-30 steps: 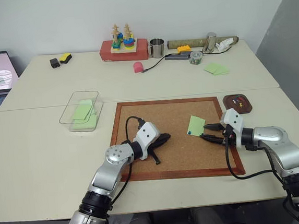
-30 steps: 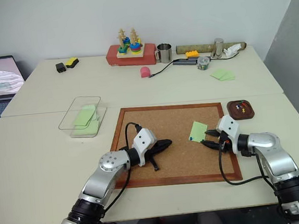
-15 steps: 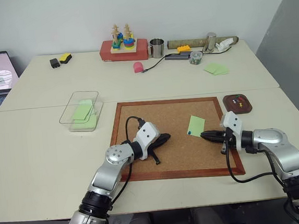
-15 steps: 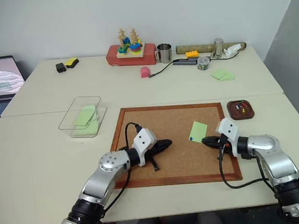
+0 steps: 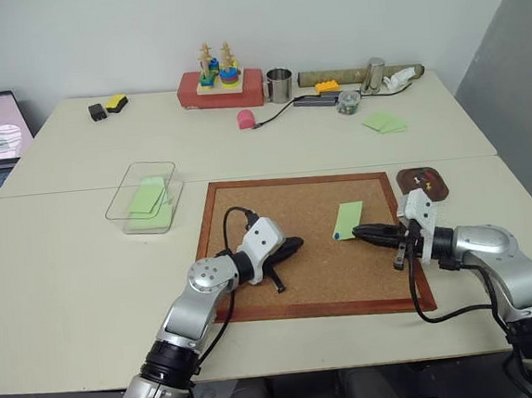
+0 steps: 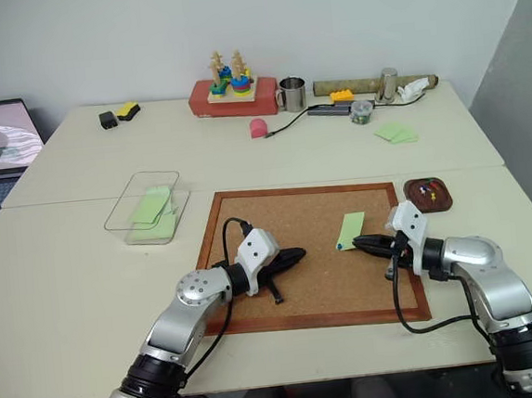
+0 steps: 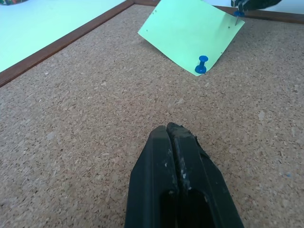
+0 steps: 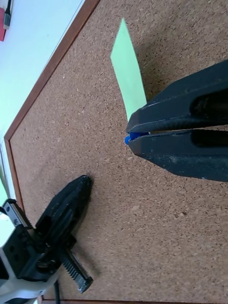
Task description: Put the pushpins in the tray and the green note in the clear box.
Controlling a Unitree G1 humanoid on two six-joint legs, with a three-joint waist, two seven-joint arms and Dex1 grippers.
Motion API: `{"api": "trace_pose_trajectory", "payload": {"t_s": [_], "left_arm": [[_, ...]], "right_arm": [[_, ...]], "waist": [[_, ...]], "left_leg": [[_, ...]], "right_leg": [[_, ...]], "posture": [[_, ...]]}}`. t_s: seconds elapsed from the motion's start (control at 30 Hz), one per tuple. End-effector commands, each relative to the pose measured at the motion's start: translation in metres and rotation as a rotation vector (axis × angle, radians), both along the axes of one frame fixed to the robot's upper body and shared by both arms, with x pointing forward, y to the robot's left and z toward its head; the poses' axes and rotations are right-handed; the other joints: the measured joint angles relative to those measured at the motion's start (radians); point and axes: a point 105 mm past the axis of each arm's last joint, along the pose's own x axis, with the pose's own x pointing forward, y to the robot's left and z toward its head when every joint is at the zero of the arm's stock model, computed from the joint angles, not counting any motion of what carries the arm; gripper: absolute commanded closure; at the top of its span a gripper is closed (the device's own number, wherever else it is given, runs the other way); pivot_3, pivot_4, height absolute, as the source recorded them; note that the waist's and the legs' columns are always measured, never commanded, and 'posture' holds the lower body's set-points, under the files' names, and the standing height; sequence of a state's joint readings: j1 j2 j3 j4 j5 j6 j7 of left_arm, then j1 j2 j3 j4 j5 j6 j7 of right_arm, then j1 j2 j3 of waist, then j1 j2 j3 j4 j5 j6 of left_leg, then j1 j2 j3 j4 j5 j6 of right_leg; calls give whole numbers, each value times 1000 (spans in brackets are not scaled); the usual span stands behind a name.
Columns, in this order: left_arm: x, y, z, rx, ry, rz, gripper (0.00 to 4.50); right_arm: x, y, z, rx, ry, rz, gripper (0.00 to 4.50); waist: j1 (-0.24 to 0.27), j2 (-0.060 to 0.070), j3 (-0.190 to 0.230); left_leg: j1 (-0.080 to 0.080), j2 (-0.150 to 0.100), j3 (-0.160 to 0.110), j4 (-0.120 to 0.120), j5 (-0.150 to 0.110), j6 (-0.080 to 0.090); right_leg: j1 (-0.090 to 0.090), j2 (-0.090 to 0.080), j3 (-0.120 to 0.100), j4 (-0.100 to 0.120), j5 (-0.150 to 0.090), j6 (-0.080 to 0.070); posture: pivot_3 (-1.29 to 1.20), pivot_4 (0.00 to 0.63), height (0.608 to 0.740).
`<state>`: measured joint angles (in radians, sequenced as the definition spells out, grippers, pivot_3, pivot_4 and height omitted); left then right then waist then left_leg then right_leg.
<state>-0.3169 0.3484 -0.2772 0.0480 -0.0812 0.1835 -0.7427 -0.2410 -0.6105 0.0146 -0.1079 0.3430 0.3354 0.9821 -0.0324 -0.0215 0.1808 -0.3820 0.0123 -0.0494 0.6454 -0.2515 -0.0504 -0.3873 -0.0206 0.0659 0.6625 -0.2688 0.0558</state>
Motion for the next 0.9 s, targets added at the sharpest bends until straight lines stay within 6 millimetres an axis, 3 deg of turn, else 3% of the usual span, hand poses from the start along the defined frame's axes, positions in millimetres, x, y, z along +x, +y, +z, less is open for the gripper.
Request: {"api": "trace_pose_trajectory", "payload": {"t_s": [0.03,0.23,0.67,0.9], "left_arm": [[-3,5,-18,45,49,17,4500],[-3,5,-18,47,47,21,4500],[-2,2,-19,46,44,19,4500],[-3,3,-19,42,43,26,4500]], "right_arm": [[-3,0,19,43,-38,8,4447],[6,-11,32,76,-49,-56,4447],[70,-114,36,-263,-155,-482,4447],[84,-133,29,-343,-153,-577,4447]], "waist": [[0,0,0],[0,0,0],[0,0,0],[0,0,0]], "left_leg": [[0,0,0,0,0,0],[0,0,0,0,0,0],[0,0,1,0,0,0],[0,0,2,0,0,0]], "right_leg": [[0,0,0,0,0,0],[0,0,0,0,0,0],[0,0,1,0,0,0],[0,0,1,0,2,-3]], "posture": [[0,150,740],[0,150,740],[0,150,740],[0,150,740]]}}
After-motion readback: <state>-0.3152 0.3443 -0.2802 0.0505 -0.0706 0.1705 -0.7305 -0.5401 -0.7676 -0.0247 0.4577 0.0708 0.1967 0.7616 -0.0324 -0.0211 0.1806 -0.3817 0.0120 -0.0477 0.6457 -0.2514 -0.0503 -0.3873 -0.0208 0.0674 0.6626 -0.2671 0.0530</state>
